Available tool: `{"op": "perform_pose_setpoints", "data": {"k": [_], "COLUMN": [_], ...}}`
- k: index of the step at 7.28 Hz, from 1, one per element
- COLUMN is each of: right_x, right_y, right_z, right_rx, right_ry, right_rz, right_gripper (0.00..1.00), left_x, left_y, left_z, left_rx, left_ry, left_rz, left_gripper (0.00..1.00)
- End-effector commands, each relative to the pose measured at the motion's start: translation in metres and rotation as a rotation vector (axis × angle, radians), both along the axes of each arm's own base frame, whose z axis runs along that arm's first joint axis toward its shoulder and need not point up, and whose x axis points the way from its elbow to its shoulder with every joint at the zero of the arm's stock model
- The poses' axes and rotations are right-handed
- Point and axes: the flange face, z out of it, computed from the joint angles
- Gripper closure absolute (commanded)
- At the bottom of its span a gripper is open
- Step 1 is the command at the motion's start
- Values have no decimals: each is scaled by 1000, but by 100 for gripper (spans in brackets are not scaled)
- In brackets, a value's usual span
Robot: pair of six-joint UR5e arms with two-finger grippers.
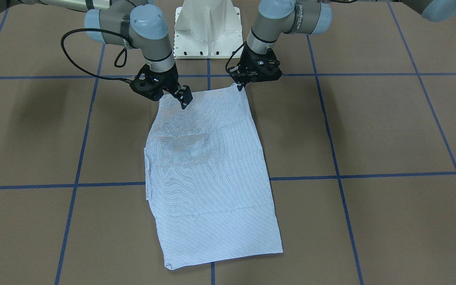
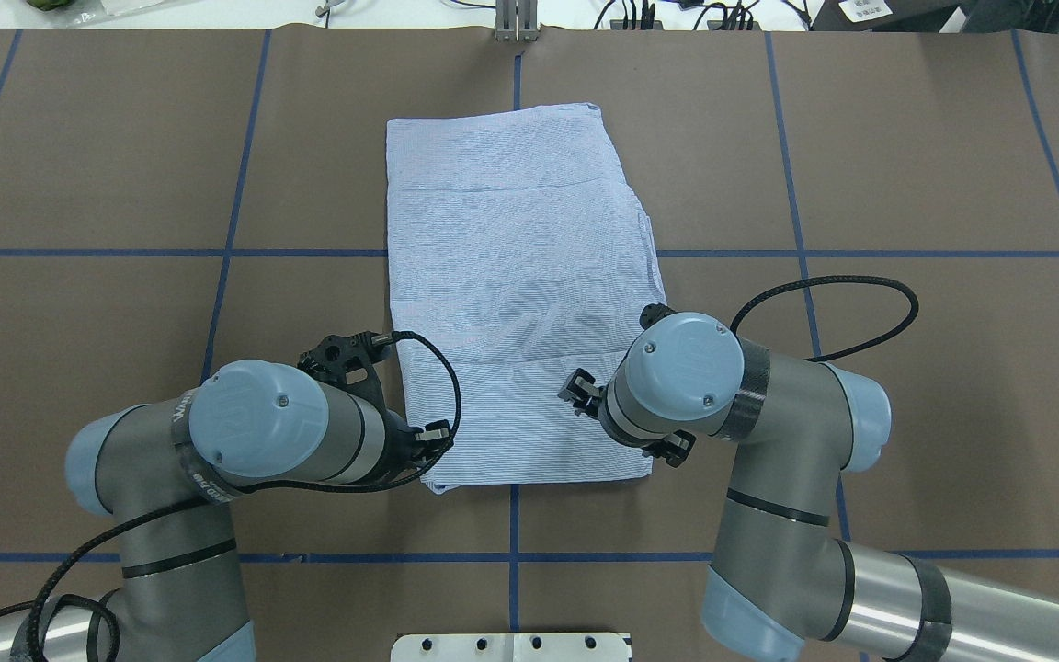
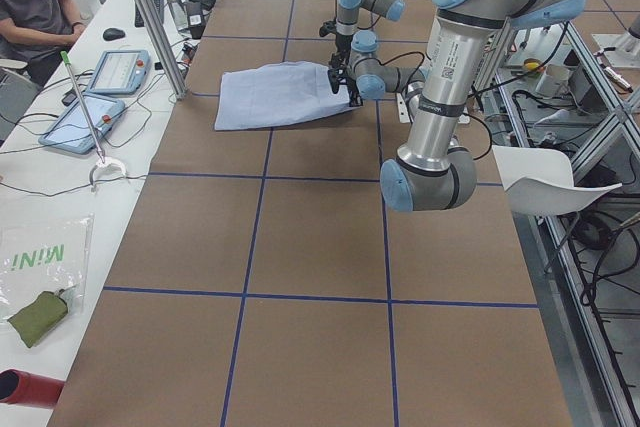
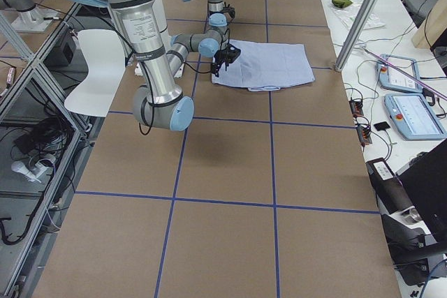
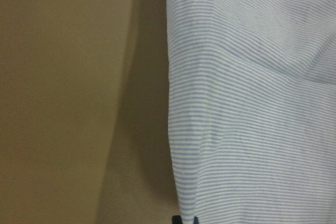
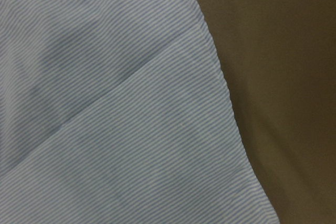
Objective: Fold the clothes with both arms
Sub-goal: 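Close both grippers on the shirt's corners nearest the robot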
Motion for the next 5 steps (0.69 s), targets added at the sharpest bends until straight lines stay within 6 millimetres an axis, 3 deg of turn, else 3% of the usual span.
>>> {"op": "perform_pose_setpoints", "data": {"k": [1, 3, 5], "right_x": [-7, -9, -24], "right_y": [10, 13, 16], "right_z": [2, 5, 11], "right_rx": [-8, -12, -20], "right_ry": [12, 16, 35], "right_rz": [-16, -26, -39], "right_gripper": [0, 0, 0], "left_x": [1, 1, 2], "left_y": [2, 2, 4], "left_z": [1, 2, 2], "left_rx": [0, -1, 0], "left_ry": [-1, -2, -2], "left_rz": [4, 4, 6], "left_gripper": [100, 100, 100]}}
